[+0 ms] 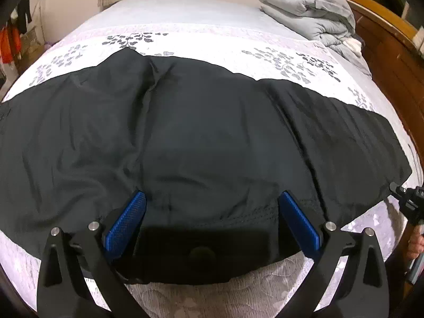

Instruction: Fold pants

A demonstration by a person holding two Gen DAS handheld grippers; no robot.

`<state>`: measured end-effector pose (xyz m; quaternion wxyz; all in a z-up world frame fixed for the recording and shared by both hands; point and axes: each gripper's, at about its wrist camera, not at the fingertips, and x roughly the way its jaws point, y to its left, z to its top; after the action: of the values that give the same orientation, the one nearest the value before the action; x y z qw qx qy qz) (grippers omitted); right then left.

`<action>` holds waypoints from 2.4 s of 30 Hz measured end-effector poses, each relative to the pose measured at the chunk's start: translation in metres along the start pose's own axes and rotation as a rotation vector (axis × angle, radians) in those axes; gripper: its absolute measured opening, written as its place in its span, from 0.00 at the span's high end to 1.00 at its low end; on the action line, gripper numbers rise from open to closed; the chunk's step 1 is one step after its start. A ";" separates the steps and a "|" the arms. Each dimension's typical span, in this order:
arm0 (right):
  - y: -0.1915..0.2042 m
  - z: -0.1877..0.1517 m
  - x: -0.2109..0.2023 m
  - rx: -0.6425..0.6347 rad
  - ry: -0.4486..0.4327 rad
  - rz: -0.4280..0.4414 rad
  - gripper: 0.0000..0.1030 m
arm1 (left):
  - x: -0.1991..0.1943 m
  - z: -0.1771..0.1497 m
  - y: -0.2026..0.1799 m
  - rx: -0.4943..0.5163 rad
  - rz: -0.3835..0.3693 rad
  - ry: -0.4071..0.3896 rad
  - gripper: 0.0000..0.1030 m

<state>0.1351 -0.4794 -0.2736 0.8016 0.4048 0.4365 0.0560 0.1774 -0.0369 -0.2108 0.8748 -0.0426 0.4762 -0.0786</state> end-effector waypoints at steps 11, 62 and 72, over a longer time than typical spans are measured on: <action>-0.029 0.021 -0.065 0.056 -0.125 -0.046 0.43 | -0.024 0.004 0.018 -0.037 -0.013 -0.039 0.03; 0.274 -0.029 -0.040 -0.793 -0.354 -0.156 0.86 | -0.066 -0.027 0.103 -0.255 -0.015 -0.089 0.03; 0.319 -0.083 0.047 -0.950 -0.125 -0.159 0.86 | -0.085 -0.037 0.135 -0.333 -0.008 -0.125 0.03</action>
<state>0.1866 -0.1962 -0.1059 0.9242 -0.0382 0.3432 0.1632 0.1144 0.1116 -0.1809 0.8833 -0.1935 0.4271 0.0006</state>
